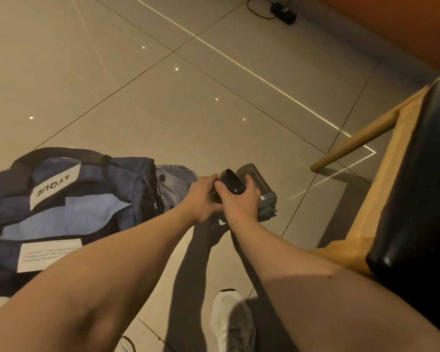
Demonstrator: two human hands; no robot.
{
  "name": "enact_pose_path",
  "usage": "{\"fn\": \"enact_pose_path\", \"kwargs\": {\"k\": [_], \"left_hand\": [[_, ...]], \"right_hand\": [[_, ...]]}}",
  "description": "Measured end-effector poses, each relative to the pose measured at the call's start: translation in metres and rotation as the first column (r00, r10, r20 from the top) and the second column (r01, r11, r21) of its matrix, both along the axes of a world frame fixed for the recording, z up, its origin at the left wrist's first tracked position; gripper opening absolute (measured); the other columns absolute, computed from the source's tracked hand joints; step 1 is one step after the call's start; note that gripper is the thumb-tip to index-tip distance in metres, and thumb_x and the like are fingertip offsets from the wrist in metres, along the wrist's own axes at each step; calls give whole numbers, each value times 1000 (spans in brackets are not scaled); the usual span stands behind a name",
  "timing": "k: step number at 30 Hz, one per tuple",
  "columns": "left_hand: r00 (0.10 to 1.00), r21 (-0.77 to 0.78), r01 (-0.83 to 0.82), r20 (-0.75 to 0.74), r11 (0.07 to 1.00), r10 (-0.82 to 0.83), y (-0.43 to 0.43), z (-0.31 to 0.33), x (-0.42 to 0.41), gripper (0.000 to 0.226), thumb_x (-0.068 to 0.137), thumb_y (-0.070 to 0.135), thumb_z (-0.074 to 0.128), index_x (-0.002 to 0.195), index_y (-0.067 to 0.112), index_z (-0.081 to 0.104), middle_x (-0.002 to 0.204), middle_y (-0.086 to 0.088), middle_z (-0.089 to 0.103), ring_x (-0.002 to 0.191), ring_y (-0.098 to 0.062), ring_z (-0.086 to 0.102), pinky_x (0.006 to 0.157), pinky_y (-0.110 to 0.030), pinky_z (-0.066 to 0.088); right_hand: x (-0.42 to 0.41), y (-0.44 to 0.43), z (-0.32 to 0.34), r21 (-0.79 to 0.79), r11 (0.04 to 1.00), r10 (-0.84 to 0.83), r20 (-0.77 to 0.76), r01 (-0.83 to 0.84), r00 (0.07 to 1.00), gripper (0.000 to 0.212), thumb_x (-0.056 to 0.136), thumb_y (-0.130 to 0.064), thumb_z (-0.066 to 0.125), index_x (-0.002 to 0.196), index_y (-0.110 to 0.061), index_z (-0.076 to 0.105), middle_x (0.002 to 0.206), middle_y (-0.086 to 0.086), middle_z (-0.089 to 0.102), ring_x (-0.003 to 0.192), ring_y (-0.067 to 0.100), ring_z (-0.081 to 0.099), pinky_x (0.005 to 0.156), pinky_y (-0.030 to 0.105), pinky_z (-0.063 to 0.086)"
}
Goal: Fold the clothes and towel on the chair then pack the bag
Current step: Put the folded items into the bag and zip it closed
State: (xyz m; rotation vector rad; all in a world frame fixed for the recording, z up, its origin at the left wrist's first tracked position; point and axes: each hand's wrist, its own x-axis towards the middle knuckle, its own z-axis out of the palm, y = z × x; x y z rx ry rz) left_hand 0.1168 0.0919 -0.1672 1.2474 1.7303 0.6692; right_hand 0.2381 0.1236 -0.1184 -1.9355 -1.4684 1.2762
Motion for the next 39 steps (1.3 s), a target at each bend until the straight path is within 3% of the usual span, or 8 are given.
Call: {"fn": "enact_pose_path", "kwargs": {"k": [3, 7, 11, 16, 26, 32, 36, 39], "left_hand": [[991, -30, -76, -110, 997, 72, -37, 39, -8, 97, 64, 67, 70, 147, 24, 47, 131, -5, 52, 124, -24, 44, 110, -47, 42], [978, 89, -208, 13, 974, 207, -90, 126, -14, 67, 72, 50, 83, 129, 26, 56, 119, 5, 67, 109, -12, 65, 95, -42, 55], [947, 85, -292, 165, 952, 276, -134, 215, -12, 68, 83, 26, 83, 131, 34, 37, 118, 6, 65, 100, -1, 69, 82, -23, 58], [923, 215, -384, 109, 898, 368, -173, 303, -7, 77, 71, 53, 86, 130, 38, 38, 118, 13, 58, 106, -10, 65, 87, -26, 57], [874, 224, -471, -13, 853, 485, -197, 344, -9, 91, 73, 74, 70, 146, 33, 32, 130, 13, 49, 114, -10, 56, 88, -21, 45], [915, 110, -398, -33, 911, 403, -196, 350, -30, 88, 73, 77, 69, 143, 36, 35, 113, 14, 58, 92, 2, 59, 67, -13, 42], [963, 88, -246, -94, 965, 254, -194, 345, -28, 90, 76, 64, 79, 147, 36, 32, 119, 13, 55, 97, -2, 59, 71, -10, 43], [977, 88, -160, -131, 983, 171, -194, 337, -30, 95, 71, 65, 82, 147, 38, 32, 125, 14, 53, 110, -8, 57, 83, -14, 45]], "right_hand": [[-2, -17, 40, -73, 987, 135, -77, -140, 988, 96, 80, -51, 77, 158, -24, 29, 156, 1, 34, 143, 23, 36, 115, 42, 35], [-11, -51, 116, -107, 953, 270, -121, -283, 955, 97, 73, -56, 78, 154, -24, 36, 150, 0, 42, 139, 22, 42, 112, 42, 42], [-7, -77, 209, -82, 892, 404, -298, -445, 865, 31, 90, -39, 73, 116, -22, 67, 101, -6, 72, 89, 4, 69, 63, 7, 48], [9, -112, 300, 90, 859, 498, -379, -504, 780, 24, 94, -40, 67, 103, -20, 76, 94, -5, 77, 89, 8, 72, 75, 18, 57], [29, -115, 342, 156, 929, 370, -441, -336, 817, 83, 79, -34, 83, 147, -23, 37, 131, 0, 54, 105, 16, 66, 93, 35, 57], [44, -95, 319, 236, 769, 586, 111, -594, 802, 131, 53, -55, 90, 156, -41, 10, 158, -6, 33, 143, 26, 35, 116, 53, 36], [43, -98, 314, 126, 733, 656, 133, -669, 743, 131, 37, -74, 81, 149, -45, 19, 151, -10, 41, 139, 28, 39, 112, 55, 41], [44, -97, 315, 143, 711, 682, 98, -688, 725, 102, 52, -62, 88, 138, -38, 40, 132, -14, 53, 121, 12, 50, 98, 28, 48]]}}
